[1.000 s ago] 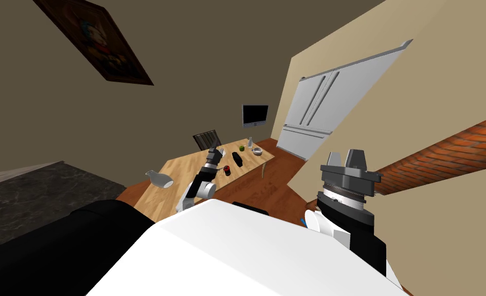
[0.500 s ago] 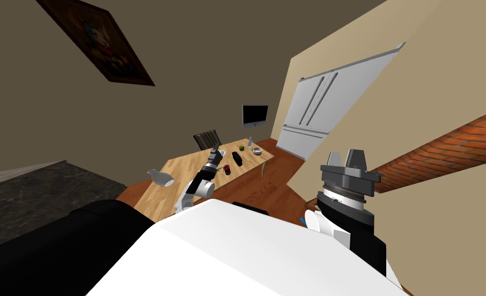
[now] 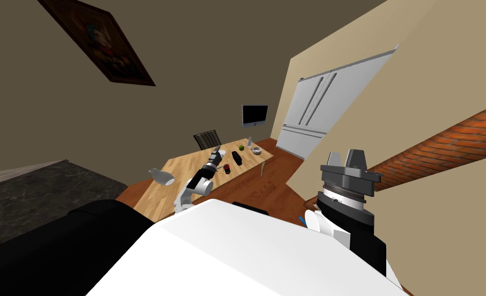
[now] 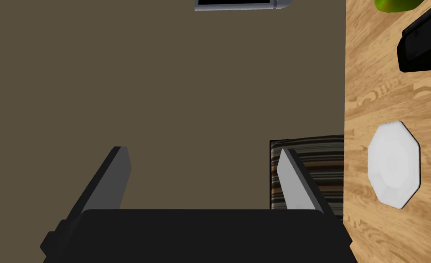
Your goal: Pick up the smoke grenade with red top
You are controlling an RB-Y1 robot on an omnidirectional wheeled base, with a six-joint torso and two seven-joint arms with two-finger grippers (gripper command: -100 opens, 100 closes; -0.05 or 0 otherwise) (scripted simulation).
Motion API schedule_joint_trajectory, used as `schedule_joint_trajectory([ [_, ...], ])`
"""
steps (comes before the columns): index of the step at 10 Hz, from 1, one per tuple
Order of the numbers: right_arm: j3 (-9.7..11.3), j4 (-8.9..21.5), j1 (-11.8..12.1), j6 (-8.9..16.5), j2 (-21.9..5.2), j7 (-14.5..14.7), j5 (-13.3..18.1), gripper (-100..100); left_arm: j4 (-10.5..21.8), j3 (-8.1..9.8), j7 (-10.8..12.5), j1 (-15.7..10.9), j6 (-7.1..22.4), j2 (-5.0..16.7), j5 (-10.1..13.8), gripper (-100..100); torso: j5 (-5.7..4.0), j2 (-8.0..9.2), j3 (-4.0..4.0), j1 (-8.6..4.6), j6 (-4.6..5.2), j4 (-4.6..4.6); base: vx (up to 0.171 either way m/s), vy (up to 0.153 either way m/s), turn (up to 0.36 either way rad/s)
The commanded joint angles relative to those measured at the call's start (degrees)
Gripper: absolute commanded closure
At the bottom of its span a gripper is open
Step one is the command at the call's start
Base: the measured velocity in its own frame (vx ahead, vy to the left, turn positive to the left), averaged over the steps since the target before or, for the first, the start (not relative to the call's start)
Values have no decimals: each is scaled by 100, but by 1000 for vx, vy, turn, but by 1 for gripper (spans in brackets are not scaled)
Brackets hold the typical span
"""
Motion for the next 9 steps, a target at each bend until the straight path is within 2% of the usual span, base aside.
schedule_joint_trajectory([
  [1, 0, 0, 0, 0, 0, 0, 0, 0, 45, 13, 20, 37, 218, 28, 25, -100, 0, 0, 0, 0, 0, 0, -19, -17, 0],
  [6, 0, 0, 0, 0, 0, 0, 0, 0, 297, 272, 167, -49, 1080, 291, 253, -100, 0, -5, -3, 0, 0, -1, -11, -20, -2],
  [7, 0, 0, 0, 0, 0, 0, 0, 0, 297, 272, 167, -49, 1233, 291, 253, -100, 0, -7, -4, -1, 0, -1, -4, -22, -3],
  [8, 0, 0, 0, 0, 0, 0, 0, 0, 297, 272, 167, -49, 1244, 291, 253, -100, 0, -6, -3, -1, -1, -1, -2, -8, 3],
  [9, 0, 0, 0, 0, 0, 0, 0, 0, 386, 361, 215, -82, 1473, 369, 328, -100, 0, -7, -4, 2, 0, -1, -1, -16, -10],
])
